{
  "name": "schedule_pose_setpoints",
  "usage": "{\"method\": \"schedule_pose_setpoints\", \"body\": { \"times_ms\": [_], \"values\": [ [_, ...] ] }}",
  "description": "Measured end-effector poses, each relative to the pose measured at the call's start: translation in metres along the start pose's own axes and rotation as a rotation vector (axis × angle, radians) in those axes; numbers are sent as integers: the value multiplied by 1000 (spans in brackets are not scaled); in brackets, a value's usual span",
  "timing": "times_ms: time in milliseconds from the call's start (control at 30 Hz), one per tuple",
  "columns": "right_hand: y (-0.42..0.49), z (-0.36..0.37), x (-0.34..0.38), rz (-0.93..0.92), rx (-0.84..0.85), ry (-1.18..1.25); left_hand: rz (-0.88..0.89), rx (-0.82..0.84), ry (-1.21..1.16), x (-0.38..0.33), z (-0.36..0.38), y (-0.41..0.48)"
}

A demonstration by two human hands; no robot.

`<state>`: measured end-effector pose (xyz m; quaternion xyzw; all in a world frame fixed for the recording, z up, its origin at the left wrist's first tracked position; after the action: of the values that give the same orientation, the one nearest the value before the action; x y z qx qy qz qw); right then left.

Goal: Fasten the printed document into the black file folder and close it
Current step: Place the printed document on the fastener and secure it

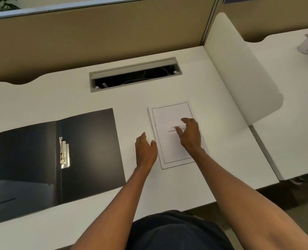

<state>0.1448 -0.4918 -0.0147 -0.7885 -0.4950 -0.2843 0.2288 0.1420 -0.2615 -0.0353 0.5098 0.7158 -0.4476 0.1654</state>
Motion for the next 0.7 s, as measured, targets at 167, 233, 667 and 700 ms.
{"method": "schedule_pose_setpoints", "body": {
  "times_ms": [167,233,667,700],
  "values": [
    [8,-36,-48,124,-33,-211,-86,5,-36,-10,30,-3],
    [8,-40,-61,171,-4,-226,-107,-5,-37,-12,37,-5],
    [12,-30,-77,182,130,-182,-196,-67,-50,-29,57,-11],
    [12,-29,-77,174,133,-184,-218,-77,-78,-28,57,-9]
  ]
}}
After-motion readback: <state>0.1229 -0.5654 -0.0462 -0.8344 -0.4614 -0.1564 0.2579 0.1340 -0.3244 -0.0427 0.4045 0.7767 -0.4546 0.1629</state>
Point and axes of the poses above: each hand's wrist, its own y-axis towards the middle knuckle, its own z-axis out of the palm, x = y × z, the point moved 10 cm from there along y, towards the middle knuckle, and after that the axes turned 5 degrees about -z, right-handed, at the moved point
